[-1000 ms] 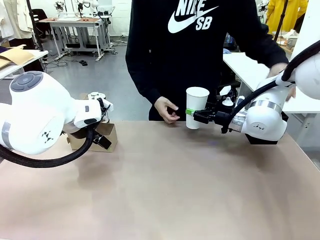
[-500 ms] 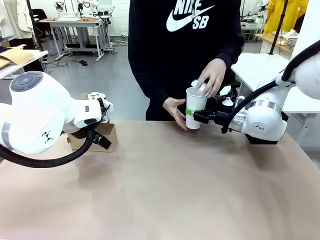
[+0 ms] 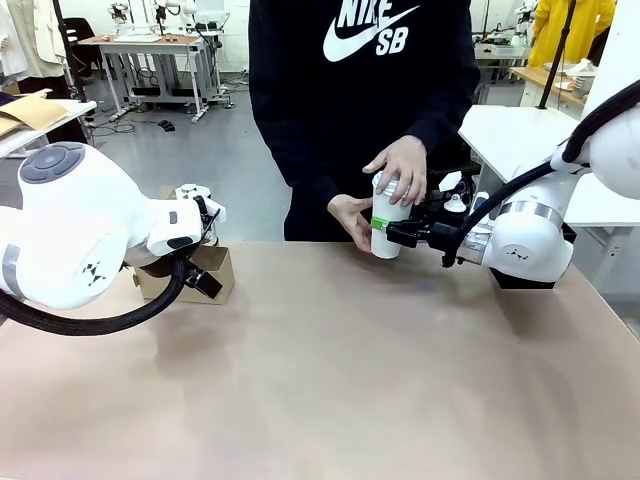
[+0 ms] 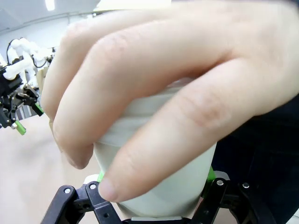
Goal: Pour a drink into a cup and package it in a carrier.
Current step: When a person places the Paper Cup Lid on the 600 ml Paper Cup , lift the 600 ml Paper Cup.
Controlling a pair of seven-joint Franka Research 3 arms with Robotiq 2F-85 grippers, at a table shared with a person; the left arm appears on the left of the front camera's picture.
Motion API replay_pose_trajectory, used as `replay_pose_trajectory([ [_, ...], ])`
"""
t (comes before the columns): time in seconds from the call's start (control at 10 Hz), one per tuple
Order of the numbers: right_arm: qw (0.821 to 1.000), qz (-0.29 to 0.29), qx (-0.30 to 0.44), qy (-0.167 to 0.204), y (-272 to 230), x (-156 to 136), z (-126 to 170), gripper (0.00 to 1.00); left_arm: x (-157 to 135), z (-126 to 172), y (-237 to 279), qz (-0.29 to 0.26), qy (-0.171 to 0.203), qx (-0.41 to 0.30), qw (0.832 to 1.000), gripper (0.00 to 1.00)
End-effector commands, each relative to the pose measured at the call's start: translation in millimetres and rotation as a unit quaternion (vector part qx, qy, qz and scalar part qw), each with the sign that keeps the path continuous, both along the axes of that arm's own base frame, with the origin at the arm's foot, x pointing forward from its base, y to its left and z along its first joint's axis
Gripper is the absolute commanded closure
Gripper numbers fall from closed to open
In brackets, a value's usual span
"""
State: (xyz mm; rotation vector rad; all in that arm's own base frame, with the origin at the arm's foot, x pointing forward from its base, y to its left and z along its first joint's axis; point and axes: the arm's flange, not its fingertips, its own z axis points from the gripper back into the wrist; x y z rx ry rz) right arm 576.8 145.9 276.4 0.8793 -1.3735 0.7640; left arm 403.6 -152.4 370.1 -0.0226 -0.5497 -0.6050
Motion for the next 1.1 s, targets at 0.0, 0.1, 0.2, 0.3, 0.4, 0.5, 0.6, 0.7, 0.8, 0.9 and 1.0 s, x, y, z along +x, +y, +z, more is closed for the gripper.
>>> replay_pose_trajectory([
  [0.0,1.0,-0.005,0.004,0.001,2.9,0.4,2.8,0.19,0.0,0.2,0.5,0.0,0.0,-0.001,1.0,0.0],
  [0.1,1.0,-0.005,0.004,0.001,2.9,0.4,2.8,0.19,0.0,0.2,0.5,0.0,0.0,-0.001,1.0,0.0],
  [0.2,1.0,-0.005,0.004,0.001,2.9,0.4,2.8,0.19,0.0,0.2,0.5,0.0,0.0,-0.001,1.0,0.0],
  [0.3,1.0,-0.005,0.004,0.001,2.9,0.4,2.8,0.19,0.0,0.2,0.5,0.0,0.0,-0.001,1.0,0.0],
  [0.4,1.0,-0.005,0.004,0.001,2.9,0.4,2.8,0.19,0.0,0.2,0.5,0.0,0.0,-0.001,1.0,0.0],
  [0.5,1.0,-0.005,0.004,0.001,2.9,0.4,2.8,0.19,0.0,0.2,0.5,0.0,0.0,-0.001,1.0,0.0],
  [0.6,1.0,-0.005,0.004,0.001,2.9,0.4,2.8,0.19,0.0,0.2,0.5,0.0,0.0,-0.001,1.0,0.0],
  [0.7,1.0,-0.005,0.004,0.001,2.9,0.4,2.8,0.19,0.0,0.2,0.5,0.0,0.0,-0.001,1.0,0.0],
  [0.8,1.0,-0.005,0.004,0.001,2.9,0.4,2.8,0.19,0.0,0.2,0.5,0.0,0.0,-0.001,1.0,0.0],
  [0.9,1.0,-0.005,0.004,0.001,2.9,0.4,2.8,0.19,0.0,0.2,0.5,0.0,0.0,-0.001,1.0,0.0],
  [1.0,1.0,-0.005,0.004,0.001,2.9,0.4,2.8,0.19,0.0,0.2,0.5,0.0,0.0,-0.001,1.0,0.0],
])
